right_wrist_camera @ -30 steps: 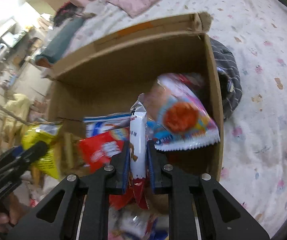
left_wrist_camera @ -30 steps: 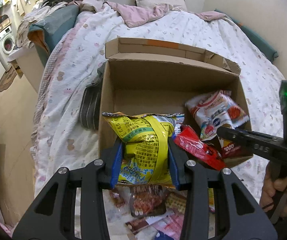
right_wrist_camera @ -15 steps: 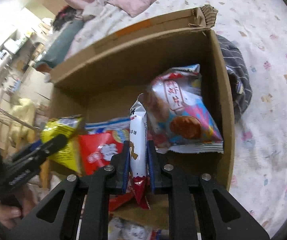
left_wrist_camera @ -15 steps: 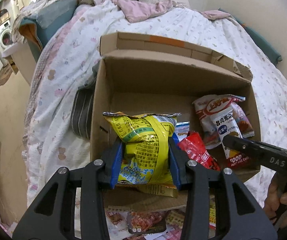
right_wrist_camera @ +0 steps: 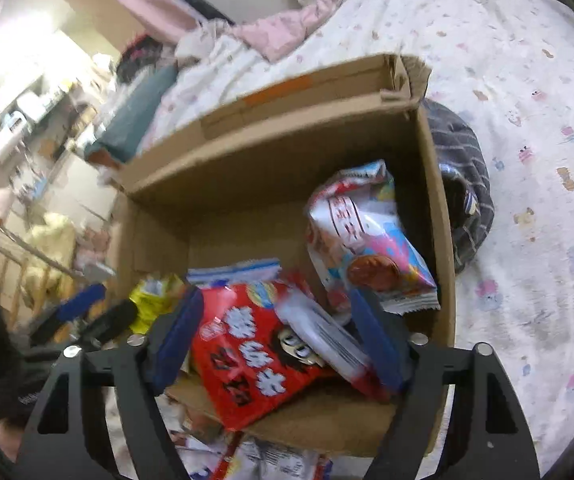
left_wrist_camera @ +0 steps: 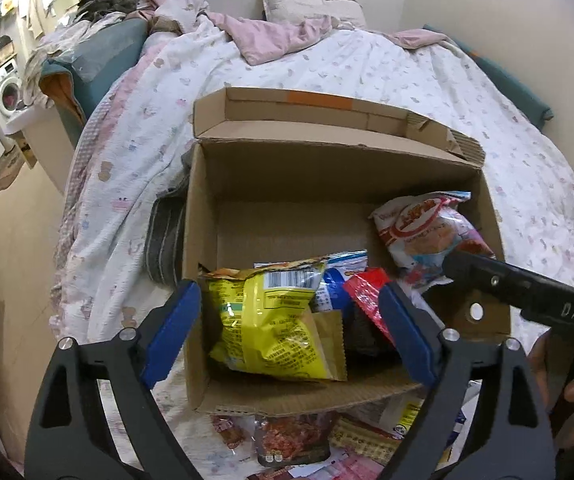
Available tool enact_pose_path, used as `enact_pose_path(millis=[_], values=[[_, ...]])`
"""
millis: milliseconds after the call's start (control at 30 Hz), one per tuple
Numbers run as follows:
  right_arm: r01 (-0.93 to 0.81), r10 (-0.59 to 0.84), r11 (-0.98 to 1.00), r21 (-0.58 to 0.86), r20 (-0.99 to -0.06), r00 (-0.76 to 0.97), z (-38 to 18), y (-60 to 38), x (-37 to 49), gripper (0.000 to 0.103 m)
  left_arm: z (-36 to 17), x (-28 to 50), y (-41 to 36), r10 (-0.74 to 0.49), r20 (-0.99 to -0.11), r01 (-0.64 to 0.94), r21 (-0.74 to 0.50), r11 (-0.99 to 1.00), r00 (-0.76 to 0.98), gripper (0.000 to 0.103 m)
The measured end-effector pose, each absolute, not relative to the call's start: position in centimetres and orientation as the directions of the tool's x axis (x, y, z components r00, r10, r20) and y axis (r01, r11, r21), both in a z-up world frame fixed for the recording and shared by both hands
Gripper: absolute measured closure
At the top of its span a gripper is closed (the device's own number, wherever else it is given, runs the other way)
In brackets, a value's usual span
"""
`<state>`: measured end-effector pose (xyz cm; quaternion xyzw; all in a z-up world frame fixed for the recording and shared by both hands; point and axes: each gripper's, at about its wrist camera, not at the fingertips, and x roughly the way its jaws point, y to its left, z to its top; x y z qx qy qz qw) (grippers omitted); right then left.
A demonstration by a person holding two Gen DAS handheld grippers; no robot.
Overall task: Organize snacks
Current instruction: 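Open both grippers to drop the packets into the box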
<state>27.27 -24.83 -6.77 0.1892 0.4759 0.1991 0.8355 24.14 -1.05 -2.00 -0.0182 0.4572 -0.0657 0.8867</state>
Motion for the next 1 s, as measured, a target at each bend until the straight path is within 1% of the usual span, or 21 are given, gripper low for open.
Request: enact_pose_path(millis=[233, 500, 1000], values=[[-0.161, 0.514, 0.851, 0.500, -0.729, 0.452, -6.9, -24.3, 27.5, 0.024, -1.9, 24.0, -1.2, -0.129, -0.811, 0.100, -0.087, 0.991, 0.571, 0.014], [-0.163, 0.520, 0.846, 0.508, -0.718, 0.463, -6.6, -24.7, 27.1, 0.024, -2.5, 23.3, -1.0, -0.117, -0.819, 0.087, -0.082, 0.993, 0.562, 0.014], [-0.119, 0.498, 0.850, 0.512, -0.713, 0.494, -4.7, -26.6, 22.2, 0.024, -0.3, 19.2, -0.2, -0.103, -0.795, 0.077, -0.071, 0.994, 0.598, 0.014]])
